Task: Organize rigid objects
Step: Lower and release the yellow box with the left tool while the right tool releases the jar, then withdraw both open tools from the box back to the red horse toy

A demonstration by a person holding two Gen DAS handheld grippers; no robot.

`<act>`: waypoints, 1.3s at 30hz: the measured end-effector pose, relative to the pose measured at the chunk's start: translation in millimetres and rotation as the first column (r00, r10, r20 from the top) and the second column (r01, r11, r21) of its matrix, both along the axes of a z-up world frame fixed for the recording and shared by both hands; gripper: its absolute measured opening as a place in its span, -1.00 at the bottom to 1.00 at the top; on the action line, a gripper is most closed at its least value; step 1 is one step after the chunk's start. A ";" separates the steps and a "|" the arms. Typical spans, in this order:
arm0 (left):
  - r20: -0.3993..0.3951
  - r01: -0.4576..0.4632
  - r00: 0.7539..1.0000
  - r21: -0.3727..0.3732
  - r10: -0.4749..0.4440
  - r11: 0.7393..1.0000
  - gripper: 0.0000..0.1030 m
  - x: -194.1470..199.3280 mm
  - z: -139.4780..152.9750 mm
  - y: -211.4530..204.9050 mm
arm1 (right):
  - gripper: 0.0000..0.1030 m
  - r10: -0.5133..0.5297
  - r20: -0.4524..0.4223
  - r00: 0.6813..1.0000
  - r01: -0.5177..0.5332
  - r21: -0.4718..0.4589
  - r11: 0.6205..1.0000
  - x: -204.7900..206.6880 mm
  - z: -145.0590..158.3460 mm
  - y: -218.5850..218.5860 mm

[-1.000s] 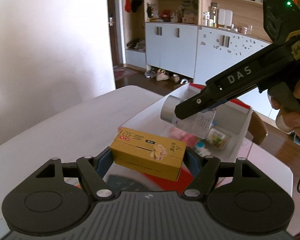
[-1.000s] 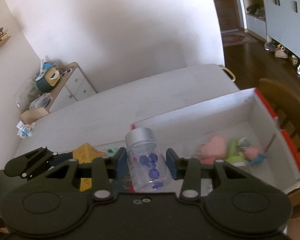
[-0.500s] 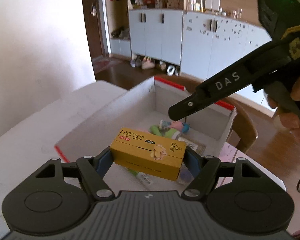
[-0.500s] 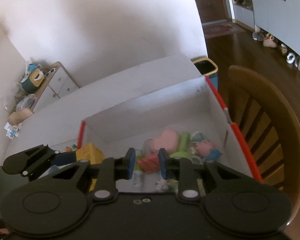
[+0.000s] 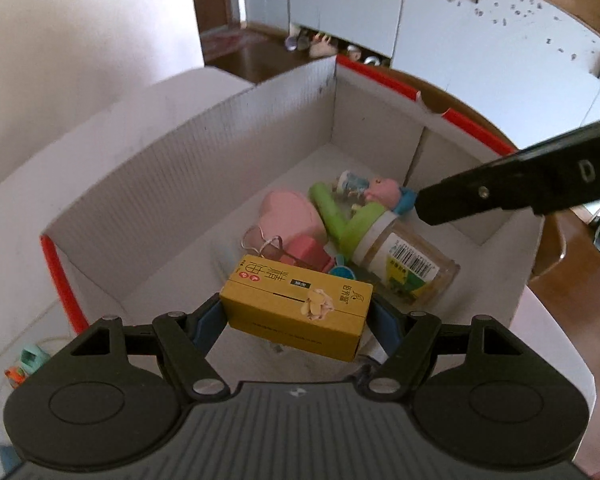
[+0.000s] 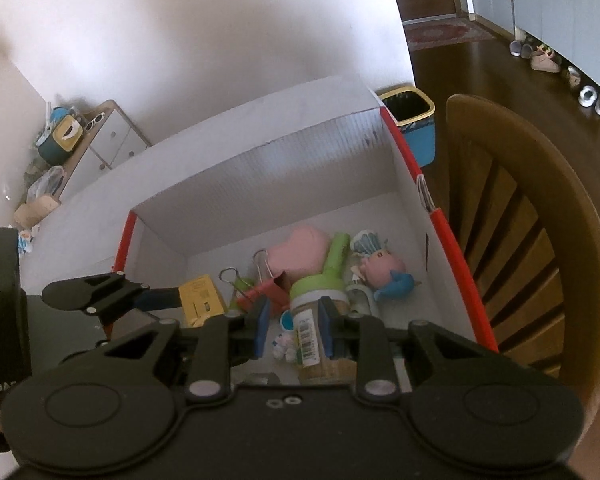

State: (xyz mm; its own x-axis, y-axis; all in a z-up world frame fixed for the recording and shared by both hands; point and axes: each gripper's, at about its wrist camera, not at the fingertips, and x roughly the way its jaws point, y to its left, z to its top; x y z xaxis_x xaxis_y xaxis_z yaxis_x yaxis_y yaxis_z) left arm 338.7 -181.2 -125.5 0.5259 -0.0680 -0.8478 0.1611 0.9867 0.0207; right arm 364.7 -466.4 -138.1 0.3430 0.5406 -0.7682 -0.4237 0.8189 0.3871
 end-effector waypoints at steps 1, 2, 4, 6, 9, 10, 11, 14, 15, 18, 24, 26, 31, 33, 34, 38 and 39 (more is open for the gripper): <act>-0.012 -0.006 1.000 0.006 0.006 1.000 0.47 1.5 -2.3 -1.2 | -0.49 0.003 -0.003 1.000 -0.003 0.000 1.000 0.0 -0.9 0.0; -0.025 -0.012 1.000 0.016 0.012 1.000 0.47 2.7 -4.2 -2.6 | -0.49 0.006 -0.005 1.000 -0.006 0.000 1.000 0.4 -1.6 -0.2; -0.057 -0.021 0.998 0.052 0.024 0.998 0.47 6.0 -8.3 -7.2 | -0.49 0.011 -0.007 1.000 -0.011 -0.002 1.000 1.7 -2.3 0.4; -0.128 -0.028 0.991 0.078 0.037 0.997 0.47 11.9 -16.3 -9.0 | -0.49 0.015 -0.010 1.000 -0.015 -0.001 1.000 2.6 -2.7 -1.9; -0.162 -0.061 0.984 0.071 0.072 0.996 0.47 17.1 -18.9 -4.7 | -0.49 0.023 -0.012 1.000 -0.023 -0.003 1.000 1.8 -3.8 -4.5; -0.179 -0.056 0.981 0.069 0.068 0.996 0.48 18.2 -20.5 -4.2 | -0.49 0.026 -0.012 1.000 -0.026 -0.004 1.000 1.3 -4.0 -5.2; -0.198 -0.051 0.978 0.068 0.063 0.996 0.48 19.0 -23.6 -4.9 | -0.48 0.028 -0.012 1.000 -0.028 -0.004 1.000 0.2 -4.0 -5.5; -0.211 -0.044 0.976 0.074 0.059 0.996 0.48 19.7 -24.1 -5.7 | -0.47 0.032 -0.011 0.999 -0.032 -0.004 0.999 -1.1 -2.8 -5.3; -0.213 -0.047 0.975 0.072 0.061 0.996 0.48 19.6 -24.2 -5.2 | -0.47 0.033 -0.009 0.999 -0.033 -0.006 0.999 -1.7 -2.3 -5.2; -0.211 -0.050 0.976 0.063 0.062 0.997 0.48 20.5 -23.2 -4.1 | -0.46 0.036 -0.008 0.999 -0.037 -0.010 0.999 -3.0 -1.0 -5.1; -0.160 -0.060 0.985 0.042 0.066 0.997 0.48 12.7 -15.2 -1.7 | -0.44 0.035 0.000 0.999 -0.035 -0.007 0.999 -6.5 3.7 -6.1; -0.146 -0.067 0.987 0.023 0.070 0.997 0.48 9.1 -11.1 -1.1 | -0.44 0.039 0.003 0.999 -0.039 -0.003 0.999 -8.1 6.2 -5.8; -0.102 -0.083 0.991 0.004 0.083 0.997 0.56 -2.1 3.0 3.2 | -0.43 0.052 0.018 0.998 -0.052 -0.002 0.999 -13.4 13.4 -2.0; -0.080 -0.090 0.993 -0.019 0.088 0.996 0.56 -10.8 11.0 5.5 | -0.43 0.058 0.026 0.998 -0.058 -0.004 0.998 -16.5 16.9 0.9; -0.067 -0.095 0.993 -0.031 0.093 0.995 0.56 -15.1 15.2 6.7 | -0.42 0.062 0.030 0.998 -0.062 -0.005 0.998 -18.3 19.0 2.6; -0.011 -0.120 0.993 -0.075 0.119 0.990 0.56 -29.2 32.9 13.9 | -0.39 0.075 0.048 0.996 -0.074 -0.012 0.997 -26.1 27.1 8.2; 0.009 -0.124 0.992 -0.083 0.125 0.989 0.56 -33.6 37.4 15.5 | -0.38 0.077 0.052 0.996 -0.076 -0.013 0.997 -28.2 28.9 10.6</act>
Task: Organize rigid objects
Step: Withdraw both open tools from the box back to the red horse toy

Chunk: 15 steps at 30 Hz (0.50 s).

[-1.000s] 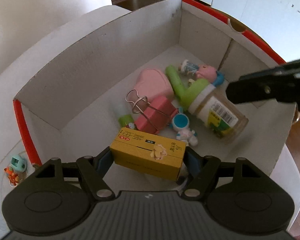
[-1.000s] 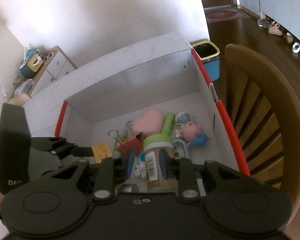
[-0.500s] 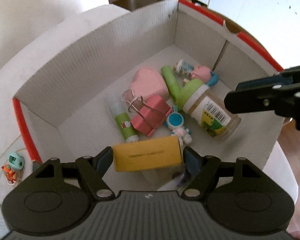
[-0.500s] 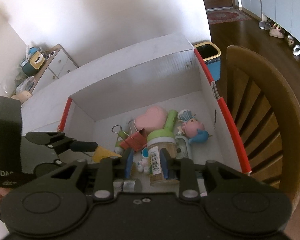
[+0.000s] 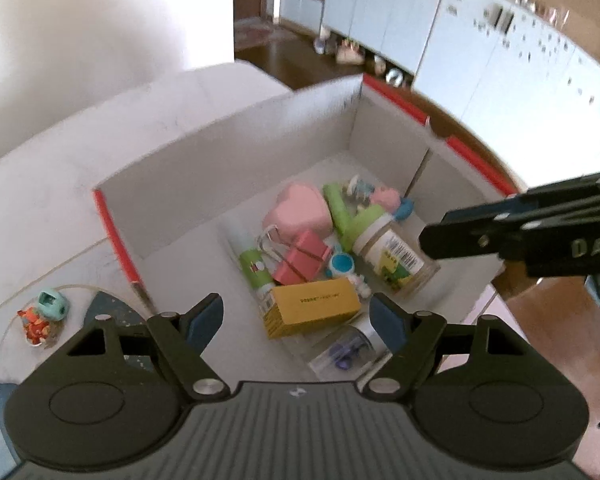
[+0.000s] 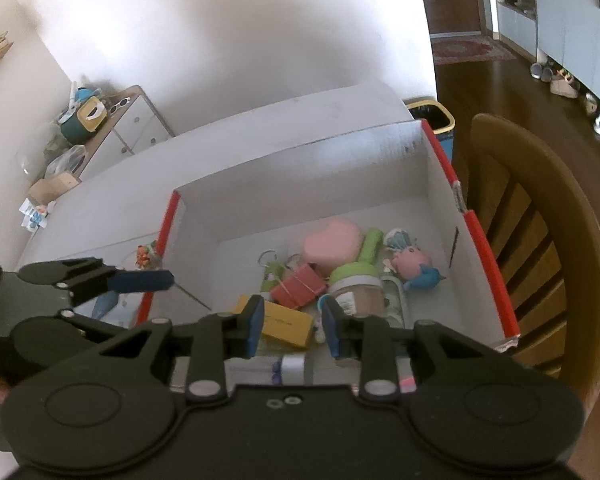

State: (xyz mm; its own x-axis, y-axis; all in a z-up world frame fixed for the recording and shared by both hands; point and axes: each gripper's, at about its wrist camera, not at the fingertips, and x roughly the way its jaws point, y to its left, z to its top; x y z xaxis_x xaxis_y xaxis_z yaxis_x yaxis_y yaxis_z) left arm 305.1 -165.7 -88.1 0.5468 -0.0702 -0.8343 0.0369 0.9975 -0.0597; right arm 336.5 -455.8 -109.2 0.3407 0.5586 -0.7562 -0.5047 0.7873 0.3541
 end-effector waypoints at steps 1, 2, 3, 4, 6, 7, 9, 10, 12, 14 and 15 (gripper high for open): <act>0.018 -0.007 1.000 -0.002 0.007 1.000 0.56 -4.2 3.7 1.9 | -0.37 0.003 0.006 1.000 -0.003 -0.001 1.000 -2.5 2.3 1.9; 0.035 -0.013 0.999 -0.006 0.013 1.000 0.56 -8.6 7.1 3.7 | -0.35 0.004 0.013 1.000 -0.004 -0.002 1.000 -5.2 4.6 3.9; 0.053 -0.017 0.998 -0.013 0.017 1.000 0.56 -13.6 11.5 6.0 | -0.31 0.005 0.019 1.000 -0.005 -0.004 1.000 -8.7 6.6 7.4; 0.073 -0.024 0.997 -0.018 0.025 1.000 0.56 -18.1 15.7 9.3 | -0.28 0.006 0.024 1.000 -0.006 -0.004 1.000 -11.3 8.4 9.2; 0.105 -0.036 0.994 -0.020 0.038 0.999 0.56 -27.5 22.4 15.5 | -0.20 0.005 0.033 0.999 -0.005 -0.007 1.000 -16.2 11.8 14.2; 0.118 -0.043 0.992 -0.024 0.045 0.999 0.56 -32.0 25.7 19.6 | -0.19 0.004 0.038 0.999 -0.003 -0.007 1.000 -19.0 13.7 16.7; 0.145 -0.059 0.987 -0.037 0.064 0.998 0.56 -40.7 31.2 28.2 | -0.12 -0.003 0.047 0.999 0.004 -0.006 1.000 -24.1 16.9 21.3; 0.158 -0.069 0.984 -0.044 0.076 0.997 0.56 -45.3 33.9 33.1 | -0.09 -0.008 0.053 0.999 0.009 -0.007 1.000 -26.7 18.6 23.8; 0.176 -0.081 0.980 -0.061 0.090 0.995 0.56 -54.1 39.5 42.3 | -0.06 -0.015 0.062 0.998 0.016 -0.006 1.000 -31.9 21.6 30.3; 0.194 -0.083 0.976 -0.081 0.097 0.993 0.56 -65.5 45.4 55.2 | -0.03 -0.023 0.069 0.997 0.024 -0.006 1.000 -37.3 24.8 36.9; 0.201 -0.087 0.974 -0.086 0.103 0.993 0.56 -73.1 48.8 63.0 | 0.03 -0.027 0.072 0.997 0.028 -0.005 1.000 -41.1 26.1 41.1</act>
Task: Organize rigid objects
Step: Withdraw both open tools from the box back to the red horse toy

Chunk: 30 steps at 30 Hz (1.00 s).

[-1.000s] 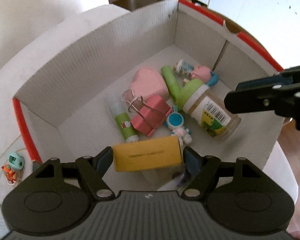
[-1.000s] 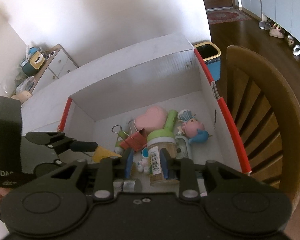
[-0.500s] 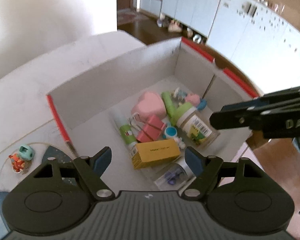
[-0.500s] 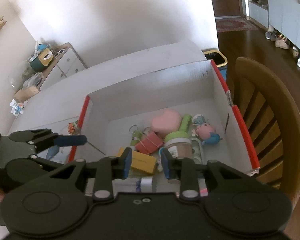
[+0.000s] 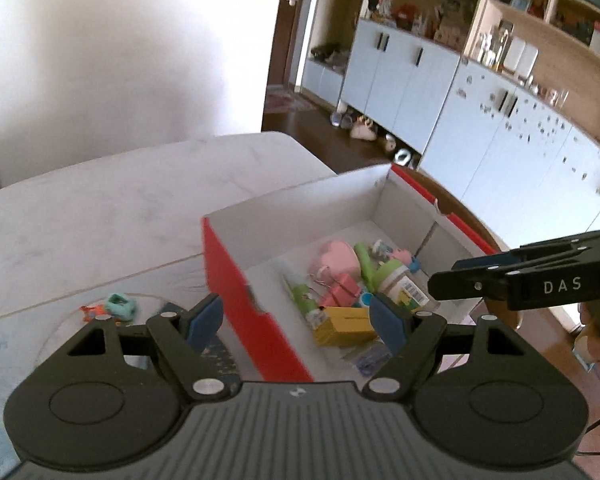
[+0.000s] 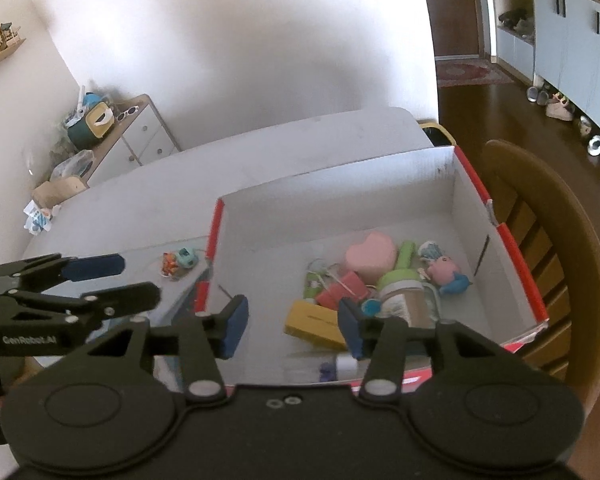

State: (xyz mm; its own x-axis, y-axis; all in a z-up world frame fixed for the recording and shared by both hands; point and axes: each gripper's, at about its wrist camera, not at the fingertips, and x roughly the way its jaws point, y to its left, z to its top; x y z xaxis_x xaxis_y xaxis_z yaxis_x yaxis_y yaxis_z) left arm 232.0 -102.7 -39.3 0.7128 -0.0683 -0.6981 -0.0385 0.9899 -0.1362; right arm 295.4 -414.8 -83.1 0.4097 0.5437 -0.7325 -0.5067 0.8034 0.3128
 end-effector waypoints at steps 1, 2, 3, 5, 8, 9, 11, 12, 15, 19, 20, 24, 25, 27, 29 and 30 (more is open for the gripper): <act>0.008 -0.006 1.000 -0.002 0.006 1.000 0.56 -5.3 0.8 5.8 | 0.08 -0.002 0.005 1.000 0.002 0.000 1.000 -3.0 1.4 3.7; 0.017 -0.009 1.000 -0.004 0.009 1.000 0.56 -10.5 2.6 11.6 | 0.17 -0.005 0.013 1.000 0.005 -0.001 1.000 -6.7 2.9 8.1; 0.024 -0.012 1.000 -0.004 0.012 1.000 0.56 -14.8 3.6 17.2 | 0.22 -0.007 0.020 1.000 0.007 -0.002 1.000 -9.8 4.1 11.2; 0.036 -0.016 0.999 -0.001 0.016 1.000 0.56 -24.5 6.2 29.1 | 0.24 -0.005 0.032 0.999 0.005 0.000 1.000 -16.7 6.3 20.1; 0.048 -0.024 0.999 0.008 0.024 1.000 0.56 -37.5 8.2 46.9 | 0.35 -0.007 0.034 0.999 0.007 0.007 1.000 -25.0 7.1 32.1; 0.051 -0.025 0.998 0.013 0.024 1.000 0.56 -41.9 8.4 52.2 | 0.40 -0.006 0.040 0.999 0.006 0.008 1.000 -28.5 7.4 35.8; 0.055 -0.023 0.998 0.022 0.022 0.999 0.56 -51.7 10.3 65.8 | 0.47 -0.002 0.049 0.999 0.001 0.009 1.000 -33.9 7.8 45.2; 0.055 -0.022 0.998 0.026 0.021 0.999 0.56 -55.8 10.4 71.7 | 0.51 0.002 0.050 0.999 -0.002 0.013 1.000 -36.8 7.7 49.1; 0.053 -0.013 0.999 0.025 0.011 1.000 0.56 -65.6 9.4 88.1 | 0.67 0.011 0.056 0.998 -0.012 0.018 1.000 -44.0 8.6 64.0; 0.049 -0.009 0.999 0.030 0.008 0.999 0.63 -74.7 4.5 105.1 | 0.77 0.037 0.068 0.997 -0.038 0.014 0.999 -53.7 10.3 87.8; 0.045 -0.008 0.999 0.028 0.007 1.000 0.63 -76.7 2.5 110.1 | 0.86 0.047 0.070 0.996 -0.048 0.011 0.999 -55.6 10.6 94.0; 0.037 -0.022 0.999 0.053 0.020 0.998 0.63 -79.0 -8.8 125.5 | 0.91 0.075 0.081 0.994 -0.076 0.003 0.997 -61.4 14.0 120.4; 0.039 -0.025 0.999 0.066 0.022 0.998 0.64 -78.9 -12.7 128.5 | 0.91 0.081 0.081 0.993 -0.081 0.002 0.997 -61.3 14.3 126.5; 0.050 -0.035 0.998 0.085 0.031 0.996 0.64 -78.4 -20.0 135.4 | 0.91 0.094 0.078 0.992 -0.094 -0.004 0.996 -60.9 13.9 140.6; 0.062 -0.048 0.997 0.090 0.042 0.995 0.65 -77.0 -27.0 141.7 | 0.92 0.103 0.069 0.992 -0.102 -0.014 0.995 -57.6 12.0 154.3; 0.065 -0.053 0.997 0.089 0.047 0.995 0.65 -75.6 -30.1 144.6 | 0.92 0.104 0.063 0.993 -0.104 -0.019 0.994 -55.8 11.3 160.9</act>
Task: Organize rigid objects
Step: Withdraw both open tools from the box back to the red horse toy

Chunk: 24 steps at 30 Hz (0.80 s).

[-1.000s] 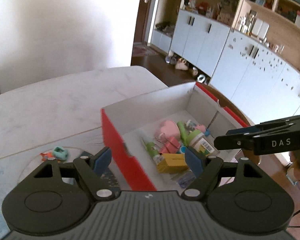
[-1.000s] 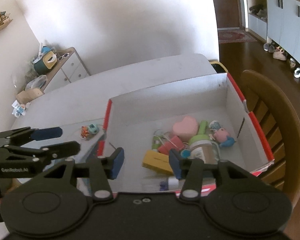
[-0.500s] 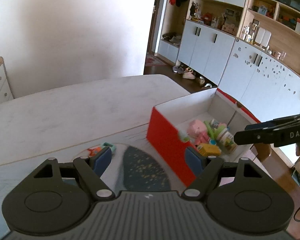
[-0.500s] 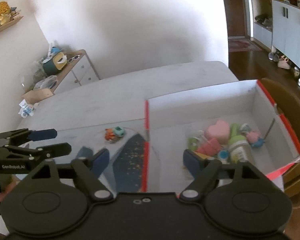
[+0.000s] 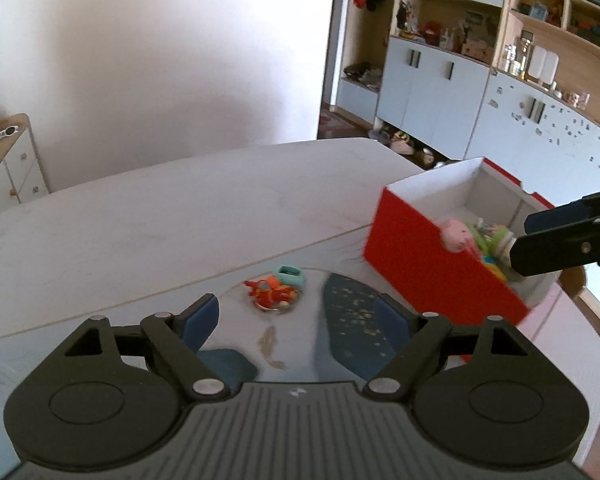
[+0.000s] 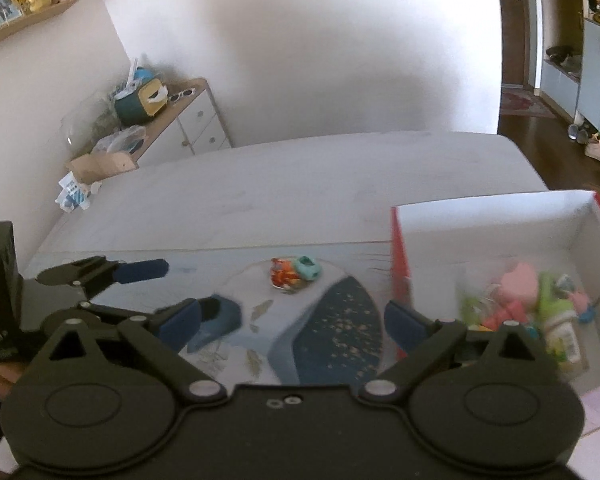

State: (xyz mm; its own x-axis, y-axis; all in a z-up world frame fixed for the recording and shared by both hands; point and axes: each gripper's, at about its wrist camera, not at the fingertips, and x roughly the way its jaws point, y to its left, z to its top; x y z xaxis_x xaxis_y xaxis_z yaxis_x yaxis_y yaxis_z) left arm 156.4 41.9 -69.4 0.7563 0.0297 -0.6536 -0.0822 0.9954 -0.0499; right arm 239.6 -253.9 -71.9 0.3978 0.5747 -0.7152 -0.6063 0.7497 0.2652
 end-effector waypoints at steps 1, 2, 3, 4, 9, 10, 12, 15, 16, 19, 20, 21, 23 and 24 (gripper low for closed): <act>0.003 -0.005 1.000 -0.005 0.005 1.000 0.65 1.8 -2.9 3.1 | 0.92 -0.001 -0.008 1.000 0.001 -0.005 1.000 2.6 -0.8 6.8; 0.007 -0.008 1.000 -0.008 0.008 1.000 0.65 2.8 -5.7 5.3 | 0.92 -0.003 -0.017 1.000 0.003 -0.010 1.000 5.5 -1.8 13.3; 0.011 -0.013 1.000 -0.005 0.013 1.000 0.65 4.3 -8.7 6.9 | 0.92 -0.005 -0.025 1.000 0.005 -0.016 1.000 8.8 -3.6 20.6; 0.014 -0.015 1.000 -0.002 0.015 1.000 0.65 5.3 -11.3 9.4 | 0.92 -0.012 -0.032 0.999 0.011 -0.022 1.000 12.2 -5.5 26.5; 0.034 0.005 0.999 0.006 -0.006 1.000 0.65 12.4 -24.6 16.0 | 0.92 -0.072 -0.106 0.992 0.068 -0.043 0.997 36.1 -20.1 55.0; 0.039 0.010 0.999 0.014 -0.010 1.000 0.65 13.5 -26.5 16.5 | 0.92 -0.086 -0.127 0.988 0.082 -0.040 0.996 41.0 -23.0 58.9; 0.046 0.022 0.999 0.028 -0.023 0.999 0.65 16.9 -31.4 17.3 | 0.92 -0.102 -0.164 0.981 0.096 -0.042 0.995 49.4 -28.5 68.5; 0.047 0.035 0.998 0.036 -0.037 0.999 0.65 24.1 -40.6 20.3 | 0.93 -0.121 -0.180 0.976 0.111 -0.067 0.992 58.8 -35.3 82.8; 0.045 0.039 0.998 0.040 -0.040 0.998 0.65 26.8 -43.2 21.0 | 0.93 -0.133 -0.183 0.974 0.120 -0.078 0.990 62.3 -38.5 87.6; 0.045 0.049 0.998 0.058 -0.051 0.997 0.65 34.9 -51.4 23.0 | 0.92 -0.172 -0.207 0.963 0.154 -0.104 0.983 75.4 -49.4 98.1; 0.047 0.052 0.997 0.061 -0.055 0.997 0.65 37.5 -53.9 23.6 | 0.92 -0.186 -0.215 0.959 0.165 -0.112 0.980 80.2 -52.8 101.0; 0.047 0.058 0.997 0.062 -0.061 0.996 0.65 40.6 -56.9 24.1 | 0.92 -0.201 -0.227 0.953 0.178 -0.119 0.977 85.0 -56.8 103.7; 0.048 0.067 0.996 0.068 -0.071 0.995 0.65 45.8 -62.1 24.4 | 0.92 -0.225 -0.239 0.945 0.197 -0.137 0.971 92.3 -63.7 108.8; 0.046 0.073 0.996 0.073 -0.076 0.995 0.65 48.5 -65.1 24.2 | 0.92 -0.231 -0.242 0.942 0.200 -0.145 0.969 95.4 -66.2 111.0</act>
State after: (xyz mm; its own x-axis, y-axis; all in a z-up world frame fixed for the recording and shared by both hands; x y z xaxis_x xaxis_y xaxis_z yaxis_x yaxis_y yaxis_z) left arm 204.8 66.1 -134.5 0.7890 0.0169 -0.6141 -0.0068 0.9998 0.0188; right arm 334.9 -142.9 -138.1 0.2983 0.4017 -0.8658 -0.3502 0.8899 0.2923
